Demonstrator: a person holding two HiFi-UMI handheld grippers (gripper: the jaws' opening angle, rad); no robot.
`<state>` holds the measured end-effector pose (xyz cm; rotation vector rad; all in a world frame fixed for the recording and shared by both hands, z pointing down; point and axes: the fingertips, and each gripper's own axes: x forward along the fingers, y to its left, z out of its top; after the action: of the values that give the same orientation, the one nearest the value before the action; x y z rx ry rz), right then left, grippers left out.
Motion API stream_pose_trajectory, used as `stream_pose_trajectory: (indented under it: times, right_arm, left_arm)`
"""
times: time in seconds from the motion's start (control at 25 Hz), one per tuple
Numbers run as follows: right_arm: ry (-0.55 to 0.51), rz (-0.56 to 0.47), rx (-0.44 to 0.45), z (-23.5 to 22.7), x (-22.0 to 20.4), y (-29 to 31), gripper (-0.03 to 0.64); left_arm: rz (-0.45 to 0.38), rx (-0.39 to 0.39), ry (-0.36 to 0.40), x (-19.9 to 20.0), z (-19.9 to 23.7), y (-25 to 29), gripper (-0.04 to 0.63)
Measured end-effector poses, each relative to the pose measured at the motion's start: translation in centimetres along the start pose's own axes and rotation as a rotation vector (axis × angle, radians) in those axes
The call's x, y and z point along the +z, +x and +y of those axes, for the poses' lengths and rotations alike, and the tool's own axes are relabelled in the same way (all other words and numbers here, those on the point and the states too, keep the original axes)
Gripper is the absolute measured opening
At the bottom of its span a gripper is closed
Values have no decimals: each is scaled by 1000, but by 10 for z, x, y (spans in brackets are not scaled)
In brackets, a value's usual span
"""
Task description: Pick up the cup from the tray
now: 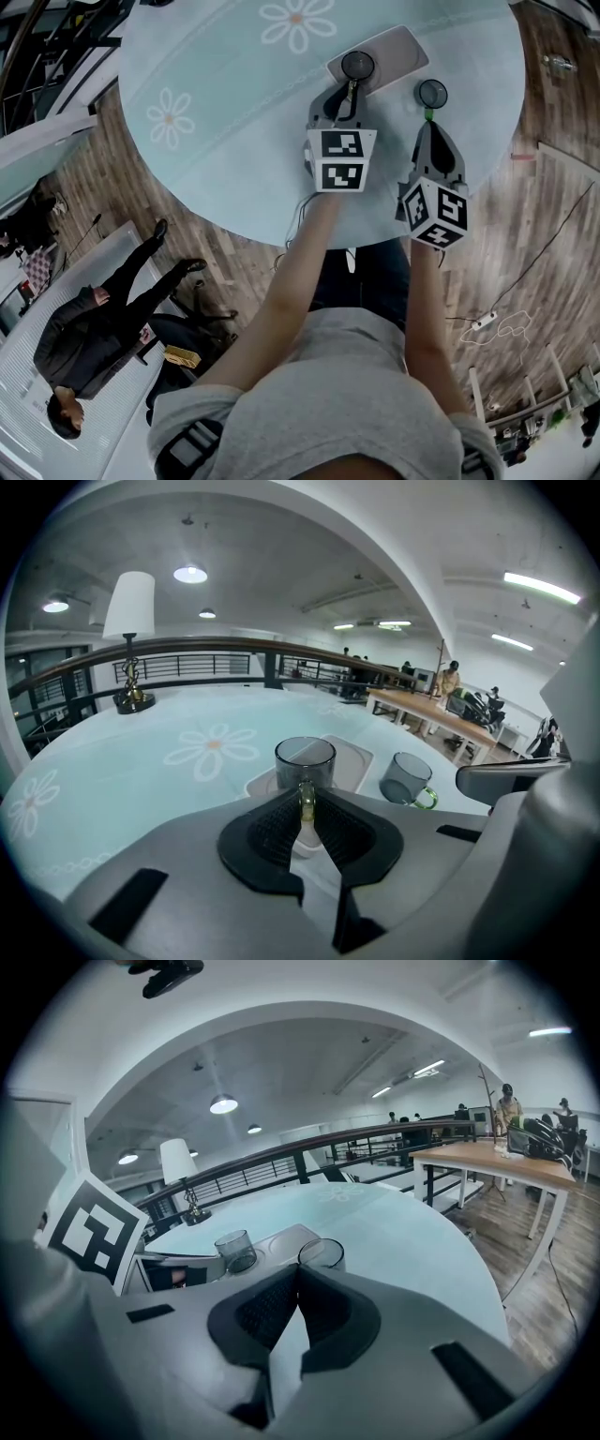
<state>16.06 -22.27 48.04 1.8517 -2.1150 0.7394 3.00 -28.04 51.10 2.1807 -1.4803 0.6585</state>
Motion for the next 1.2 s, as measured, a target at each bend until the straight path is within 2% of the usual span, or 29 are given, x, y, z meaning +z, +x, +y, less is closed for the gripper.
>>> stream_pose_trajectory:
  times: [0.64, 1.2]
  right_arm:
    - [0, -43, -16, 12, 7, -19, 8]
    - [17, -70, -74, 3, 6, -48, 8]
  left_arm:
    - [-97, -60, 36, 21, -10, -34, 46]
    - [-115, -191, 115, 16, -59, -60, 46]
